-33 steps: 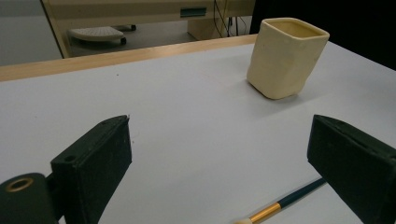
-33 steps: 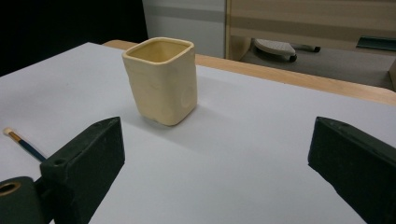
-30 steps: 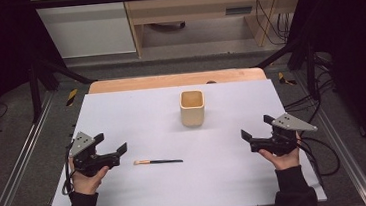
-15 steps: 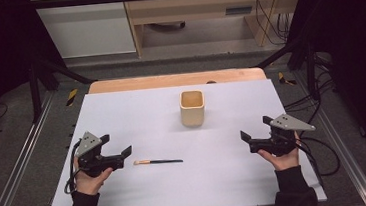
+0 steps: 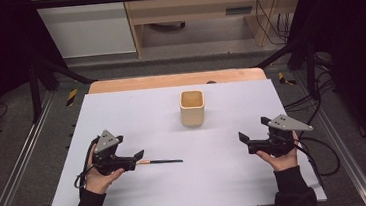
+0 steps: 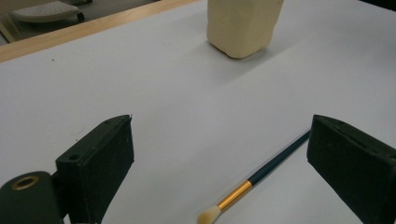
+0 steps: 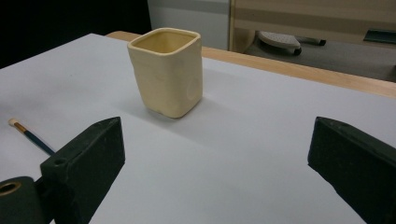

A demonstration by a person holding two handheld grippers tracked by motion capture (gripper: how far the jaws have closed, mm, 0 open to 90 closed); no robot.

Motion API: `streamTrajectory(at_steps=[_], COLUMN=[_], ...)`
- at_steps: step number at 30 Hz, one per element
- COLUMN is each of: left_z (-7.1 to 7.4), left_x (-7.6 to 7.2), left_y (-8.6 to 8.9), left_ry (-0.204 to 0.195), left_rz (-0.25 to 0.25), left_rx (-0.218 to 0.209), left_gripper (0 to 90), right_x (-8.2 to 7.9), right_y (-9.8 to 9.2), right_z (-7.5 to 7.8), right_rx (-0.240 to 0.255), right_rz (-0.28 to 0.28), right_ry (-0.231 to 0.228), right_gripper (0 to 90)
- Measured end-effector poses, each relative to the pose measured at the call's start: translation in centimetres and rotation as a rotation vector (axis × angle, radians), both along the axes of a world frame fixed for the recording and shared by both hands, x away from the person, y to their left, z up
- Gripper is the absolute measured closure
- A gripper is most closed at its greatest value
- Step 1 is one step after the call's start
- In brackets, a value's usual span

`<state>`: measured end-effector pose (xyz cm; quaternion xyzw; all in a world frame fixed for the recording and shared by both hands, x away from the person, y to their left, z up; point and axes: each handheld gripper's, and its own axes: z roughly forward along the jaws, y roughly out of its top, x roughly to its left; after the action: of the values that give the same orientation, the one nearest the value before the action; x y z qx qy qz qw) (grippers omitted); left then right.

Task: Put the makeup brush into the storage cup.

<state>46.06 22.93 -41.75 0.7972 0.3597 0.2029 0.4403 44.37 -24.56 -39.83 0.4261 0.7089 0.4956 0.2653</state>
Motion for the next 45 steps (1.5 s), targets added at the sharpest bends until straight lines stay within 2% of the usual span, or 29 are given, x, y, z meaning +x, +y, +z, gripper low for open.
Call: streamTrajectory(at_steps=[14,15,18,23,27,33,45], left_z=[-1.8,-2.1,-2.4,-3.3,-3.8,-4.2,-4.7], left_x=[0.8,1.0,1.0,1.1,1.2,1.2,1.2], left_y=[-2.6,-3.0,-3.3,-4.3,-4.8,-5.2,-5.5], left_ry=[0.059,0.069,0.081,0.105,0.117,0.129,0.162], left_rz=[-0.062,-0.07,-0.084,-0.133,-0.161,-0.188,-0.221], left_rx=[0.1,0.123,0.141,0.204,0.23,0.253,0.264], left_gripper=[13.4,14.5,17.2,23.3,29.7,40.3,58.7], right_x=[0.1,0.0,0.1,0.1,0.1,0.1,0.1], right_y=[0.2,0.3,0.3,0.4,0.4,0.5,0.6], right_z=[-0.2,-0.2,-0.2,-0.3,-0.4,-0.4,-0.5], right_rx=[-0.009,-0.008,-0.009,-0.012,-0.012,-0.016,-0.017], right_rz=[0.006,0.007,0.007,0.012,0.012,0.016,0.017], right_ry=[0.006,0.007,0.007,0.009,0.011,0.012,0.011], right_gripper=[4.2,4.2,4.1,4.0,4.0,3.8,3.5])
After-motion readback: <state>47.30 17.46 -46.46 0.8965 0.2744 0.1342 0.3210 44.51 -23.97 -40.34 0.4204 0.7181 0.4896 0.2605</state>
